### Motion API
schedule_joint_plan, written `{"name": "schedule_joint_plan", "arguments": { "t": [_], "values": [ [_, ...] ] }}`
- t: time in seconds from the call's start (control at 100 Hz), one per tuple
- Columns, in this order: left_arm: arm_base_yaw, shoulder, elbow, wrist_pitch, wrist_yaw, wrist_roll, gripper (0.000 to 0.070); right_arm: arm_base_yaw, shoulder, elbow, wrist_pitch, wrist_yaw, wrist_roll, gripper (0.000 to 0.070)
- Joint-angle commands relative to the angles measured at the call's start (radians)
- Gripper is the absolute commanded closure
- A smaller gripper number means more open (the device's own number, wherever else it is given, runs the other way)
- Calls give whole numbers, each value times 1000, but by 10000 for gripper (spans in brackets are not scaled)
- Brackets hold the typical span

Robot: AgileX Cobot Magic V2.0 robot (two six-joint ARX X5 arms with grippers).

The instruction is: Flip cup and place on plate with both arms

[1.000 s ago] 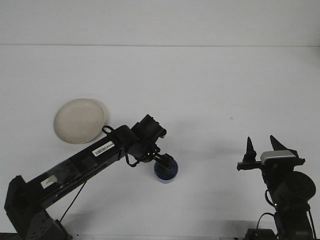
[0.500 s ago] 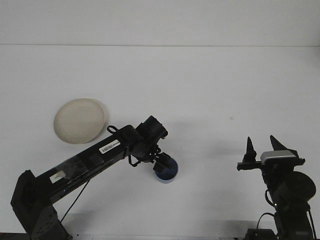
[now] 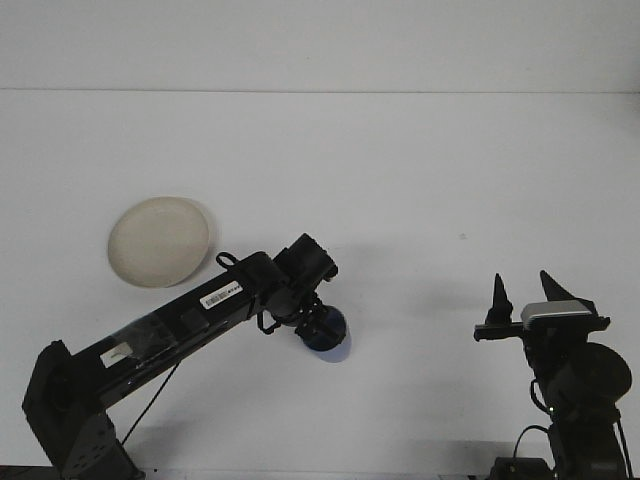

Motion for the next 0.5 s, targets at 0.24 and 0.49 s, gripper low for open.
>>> {"name": "schedule_joint_plan", "arguments": {
  "t": [0.24, 0.49],
  "values": [
    [8, 7, 103, -69, -6, 34, 696, 0, 0, 14, 13, 2, -8, 231],
    [129, -40, 266, -216, -143, 90, 696, 0, 0, 14, 13, 1, -7, 231]
  ]
}}
